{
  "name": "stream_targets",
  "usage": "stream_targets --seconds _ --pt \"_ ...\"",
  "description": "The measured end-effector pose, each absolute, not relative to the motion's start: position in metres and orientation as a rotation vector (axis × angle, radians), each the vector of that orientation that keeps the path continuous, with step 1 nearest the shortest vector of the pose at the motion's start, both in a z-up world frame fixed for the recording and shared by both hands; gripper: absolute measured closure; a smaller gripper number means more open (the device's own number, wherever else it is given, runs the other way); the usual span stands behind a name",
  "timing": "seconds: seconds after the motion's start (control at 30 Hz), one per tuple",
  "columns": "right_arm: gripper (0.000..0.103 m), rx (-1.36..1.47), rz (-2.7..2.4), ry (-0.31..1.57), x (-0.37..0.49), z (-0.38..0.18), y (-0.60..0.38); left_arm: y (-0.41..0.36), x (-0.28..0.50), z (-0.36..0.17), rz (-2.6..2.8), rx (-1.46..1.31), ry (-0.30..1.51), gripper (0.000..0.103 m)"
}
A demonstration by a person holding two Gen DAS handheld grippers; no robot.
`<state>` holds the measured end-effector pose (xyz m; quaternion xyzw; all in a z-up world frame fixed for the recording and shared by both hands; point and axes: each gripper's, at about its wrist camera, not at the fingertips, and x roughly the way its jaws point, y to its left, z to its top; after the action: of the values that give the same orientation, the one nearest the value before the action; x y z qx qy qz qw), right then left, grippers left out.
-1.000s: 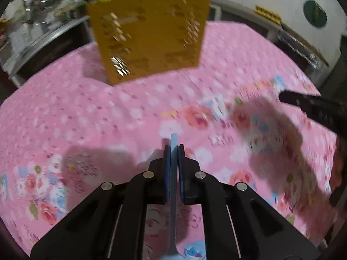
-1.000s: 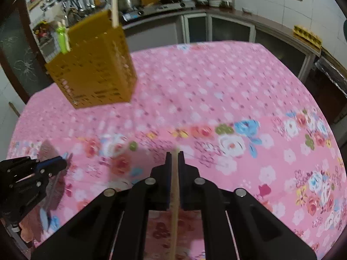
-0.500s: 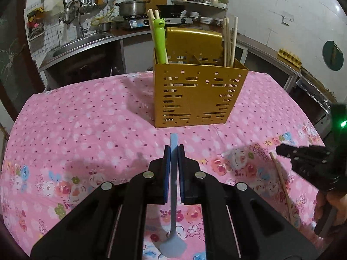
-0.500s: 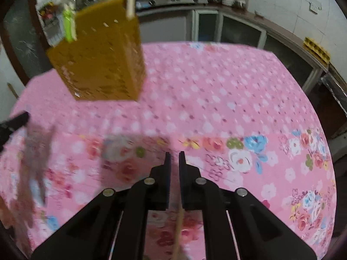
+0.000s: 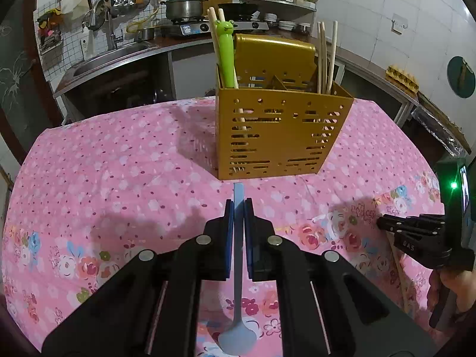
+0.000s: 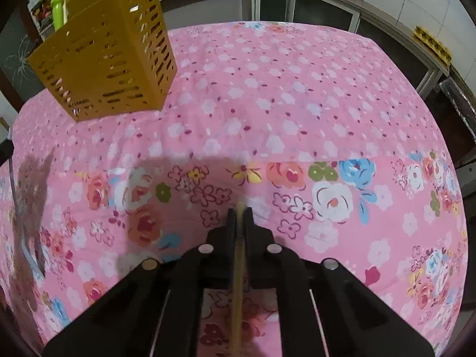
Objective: Organize utensils
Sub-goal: 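Lift the blue utensil and chopstick and carry both over the yellow holder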
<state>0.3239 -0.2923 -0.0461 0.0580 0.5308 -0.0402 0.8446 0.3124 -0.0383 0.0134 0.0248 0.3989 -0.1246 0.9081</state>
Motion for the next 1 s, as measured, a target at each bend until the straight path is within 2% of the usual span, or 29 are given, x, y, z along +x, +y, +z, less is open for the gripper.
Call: stream_targets --seconds 0.23,0.57,0.73,1.0 --pt "0.097 0.179 -0.048 0.967 0.323 -0.009 -0.289 -0.032 0.309 0.031 -0.255 0.033 0.767 0.097" --pt "0.097 0.182 0.077 0.577 0.321 0.061 -0.268 -0.024 0.31 0.053 -0.238 0.021 0.659 0.097" --pt "0.097 0.136 0.102 0.417 0.32 0.075 -0.251 -0.024 0.311 0.058 -0.234 0.024 0.618 0.097" --pt "0.097 0.159 0.139 0.31 0.33 0.082 -0.247 -0.021 0.316 0.065 -0.241 0.034 0.588 0.097"
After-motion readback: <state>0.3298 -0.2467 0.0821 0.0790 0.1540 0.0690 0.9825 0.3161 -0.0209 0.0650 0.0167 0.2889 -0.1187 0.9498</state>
